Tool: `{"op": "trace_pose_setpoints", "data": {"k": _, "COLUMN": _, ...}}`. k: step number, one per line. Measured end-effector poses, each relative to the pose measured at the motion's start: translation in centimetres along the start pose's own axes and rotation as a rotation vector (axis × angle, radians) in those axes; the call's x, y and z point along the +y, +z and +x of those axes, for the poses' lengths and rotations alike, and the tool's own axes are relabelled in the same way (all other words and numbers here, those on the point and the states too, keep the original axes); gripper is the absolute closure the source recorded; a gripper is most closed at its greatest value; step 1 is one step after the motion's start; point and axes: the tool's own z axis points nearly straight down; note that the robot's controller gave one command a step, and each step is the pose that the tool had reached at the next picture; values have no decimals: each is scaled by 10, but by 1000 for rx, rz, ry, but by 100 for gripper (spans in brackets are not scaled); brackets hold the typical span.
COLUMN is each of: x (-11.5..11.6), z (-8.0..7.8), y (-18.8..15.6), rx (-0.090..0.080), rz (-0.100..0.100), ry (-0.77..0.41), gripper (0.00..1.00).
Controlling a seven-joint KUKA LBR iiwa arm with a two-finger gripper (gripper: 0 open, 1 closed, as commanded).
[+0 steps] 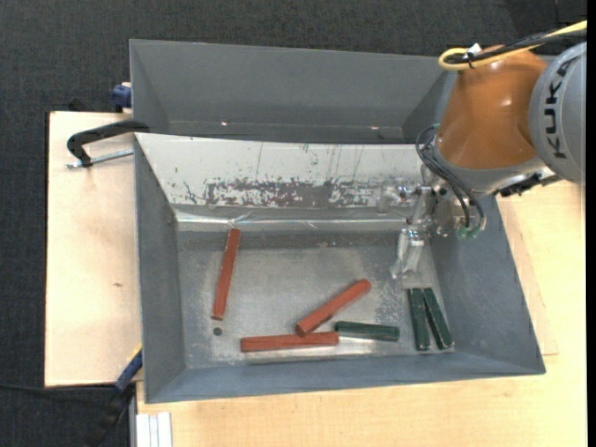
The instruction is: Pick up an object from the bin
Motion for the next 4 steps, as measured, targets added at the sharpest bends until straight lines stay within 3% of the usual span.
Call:
{"op": "trace_pose_setpoints", "data": {"k": 1, "x": 6, "z": 42, "y": 62, "rx": -4, "rz": 0, "ry": -8, "gripper": 0}}
{"op": "trace_pose_setpoints", "data": {"k": 2, "x": 16, "z": 35, "y": 89, "rx": 2, "rz": 0, "ry": -132, "gripper": 0}}
{"op": "trace_pose_setpoints", "data": {"k": 3, "x": 59, "z": 90, "y": 99, "rx": 2, "rz": 0, "ry": -416, "gripper": 100}}
{"op": "trace_pose_setpoints", "data": {"k": 4, "x": 59, "z": 89, "y": 99, "rx": 2, "rz": 0, "ry": -416, "gripper": 100}}
